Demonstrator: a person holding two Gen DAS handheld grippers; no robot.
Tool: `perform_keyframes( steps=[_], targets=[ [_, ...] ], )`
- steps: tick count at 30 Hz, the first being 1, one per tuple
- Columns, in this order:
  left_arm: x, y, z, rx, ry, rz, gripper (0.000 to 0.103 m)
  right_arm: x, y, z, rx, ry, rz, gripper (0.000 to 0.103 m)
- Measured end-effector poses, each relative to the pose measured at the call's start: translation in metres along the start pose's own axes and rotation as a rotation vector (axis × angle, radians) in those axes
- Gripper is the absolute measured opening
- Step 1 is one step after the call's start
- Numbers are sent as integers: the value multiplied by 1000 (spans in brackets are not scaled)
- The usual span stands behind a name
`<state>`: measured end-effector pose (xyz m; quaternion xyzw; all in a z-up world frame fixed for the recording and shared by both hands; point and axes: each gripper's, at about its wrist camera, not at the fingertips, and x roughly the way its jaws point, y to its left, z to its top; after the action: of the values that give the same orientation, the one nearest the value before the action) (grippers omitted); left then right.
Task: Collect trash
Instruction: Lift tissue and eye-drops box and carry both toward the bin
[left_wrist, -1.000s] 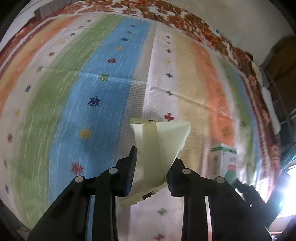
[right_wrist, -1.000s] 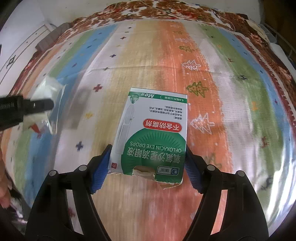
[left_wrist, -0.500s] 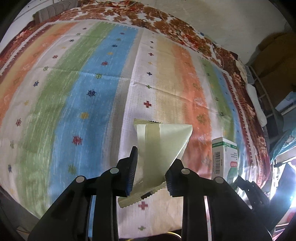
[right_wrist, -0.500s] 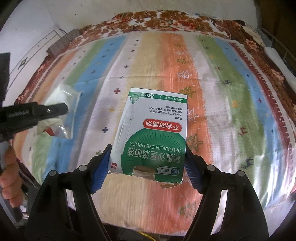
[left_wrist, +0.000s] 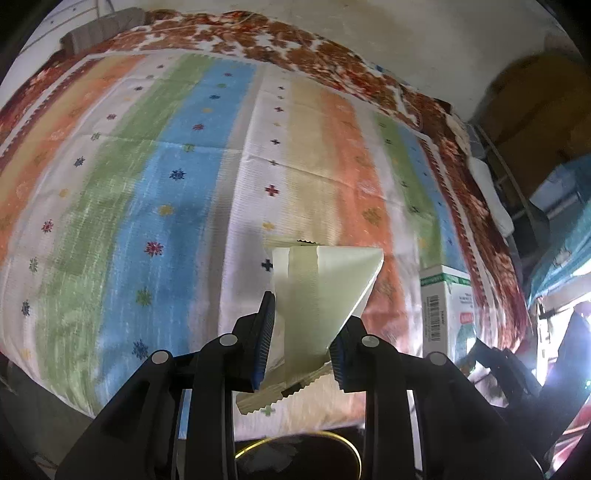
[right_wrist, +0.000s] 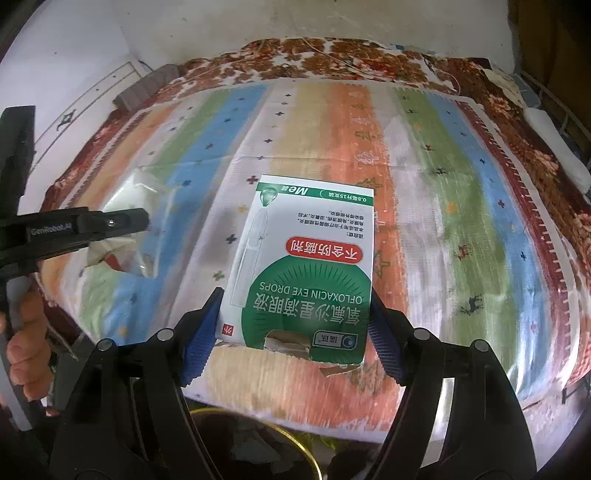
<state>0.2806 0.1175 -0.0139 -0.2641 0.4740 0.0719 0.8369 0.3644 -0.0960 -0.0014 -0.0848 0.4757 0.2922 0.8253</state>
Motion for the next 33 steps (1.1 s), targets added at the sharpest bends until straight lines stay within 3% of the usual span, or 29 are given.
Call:
perform_keyframes(
  steps=[9, 18, 33],
  targets=[
    [-38, -16, -32, 69, -32, -25, 27, -42, 14, -26, -31, -15, 40, 69],
    [-73, -25, -65, 100, -73, -106, 27, -78, 25, -61, -54, -34, 72, 69],
    [-104, -23, -113, 108, -95, -171, 26, -112, 31, -100, -44, -75, 96, 69]
  ],
)
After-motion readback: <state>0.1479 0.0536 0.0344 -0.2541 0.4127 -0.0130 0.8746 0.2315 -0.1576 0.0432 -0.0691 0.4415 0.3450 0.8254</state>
